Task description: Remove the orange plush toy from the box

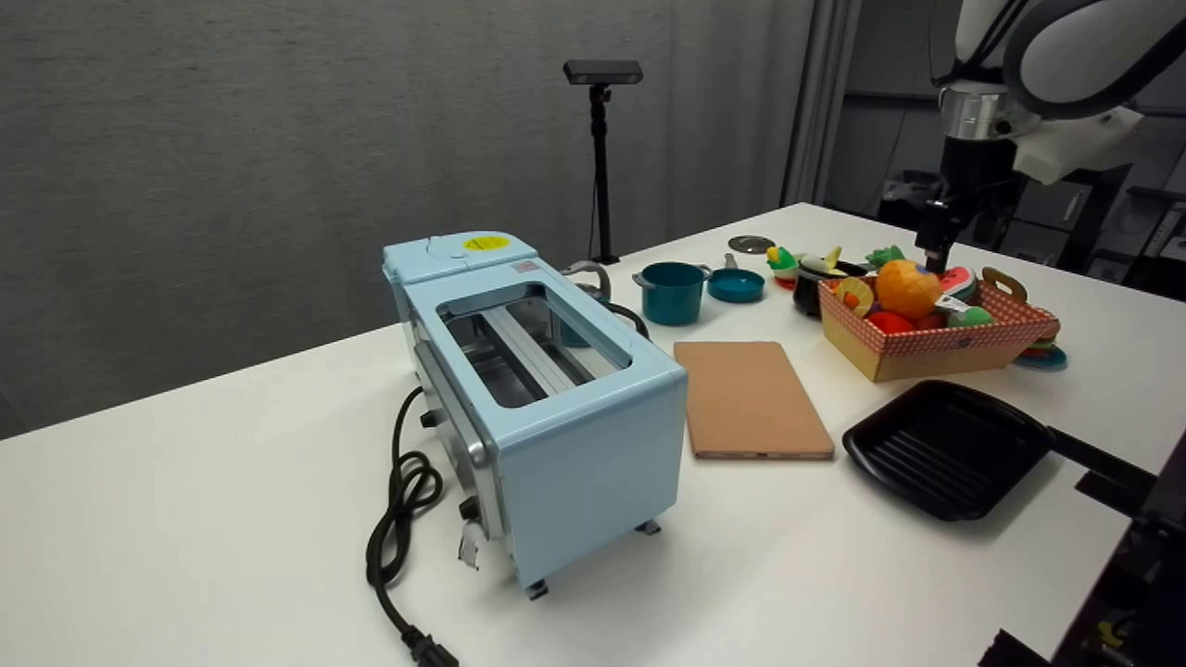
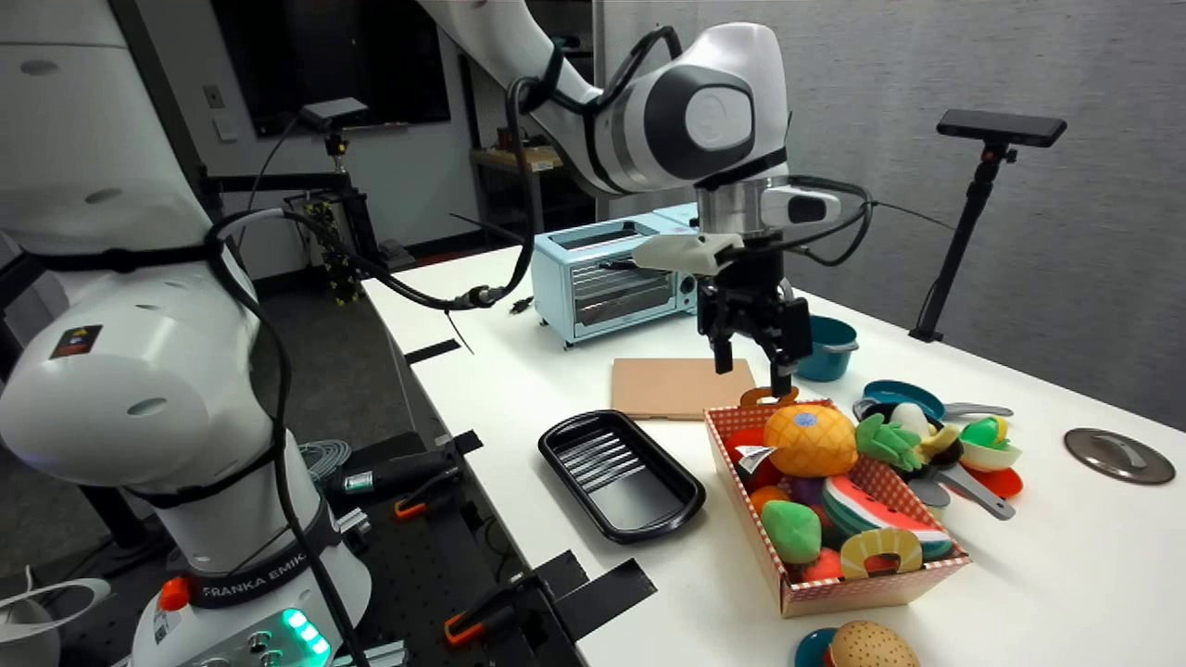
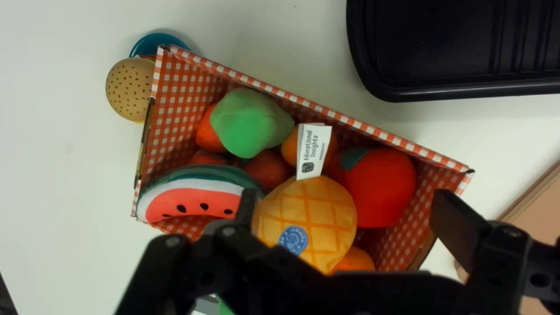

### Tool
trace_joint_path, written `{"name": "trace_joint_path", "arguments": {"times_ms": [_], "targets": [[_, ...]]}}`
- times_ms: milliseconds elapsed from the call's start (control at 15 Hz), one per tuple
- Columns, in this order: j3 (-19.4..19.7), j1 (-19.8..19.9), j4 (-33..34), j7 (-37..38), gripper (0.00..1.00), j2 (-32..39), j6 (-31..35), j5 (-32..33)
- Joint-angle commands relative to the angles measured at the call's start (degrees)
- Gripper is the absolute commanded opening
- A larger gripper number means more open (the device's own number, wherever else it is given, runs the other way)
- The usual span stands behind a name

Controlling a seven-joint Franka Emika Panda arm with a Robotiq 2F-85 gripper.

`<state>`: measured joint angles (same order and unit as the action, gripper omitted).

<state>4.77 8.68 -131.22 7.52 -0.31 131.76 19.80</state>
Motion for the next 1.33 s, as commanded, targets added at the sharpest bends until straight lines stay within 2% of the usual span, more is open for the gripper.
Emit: {"name": "trace_joint_path", "arguments": {"times_ms": [0, 867, 933, 1000, 1133, 1267], "targets": [[1.55, -0.34, 6.59, 2.12, 1.0, 7.36, 0.96, -0.45], [2.28, -3.74, 23.15, 5.6, 1.0, 27.34, -0.2, -2.29], [2.17, -4.1, 23.95, 5.69, 0.97, 28.19, -0.46, -2.64], [2.13, -4.42, 24.64, 5.65, 0.74, 28.81, -0.6, -2.86], [2.34, -5.16, 25.76, 6.14, 0.69, 29.1, -0.6, -2.77], [2.42, -5.42, 26.59, 6.39, 0.53, 29.15, -0.79, -3.07]]}}
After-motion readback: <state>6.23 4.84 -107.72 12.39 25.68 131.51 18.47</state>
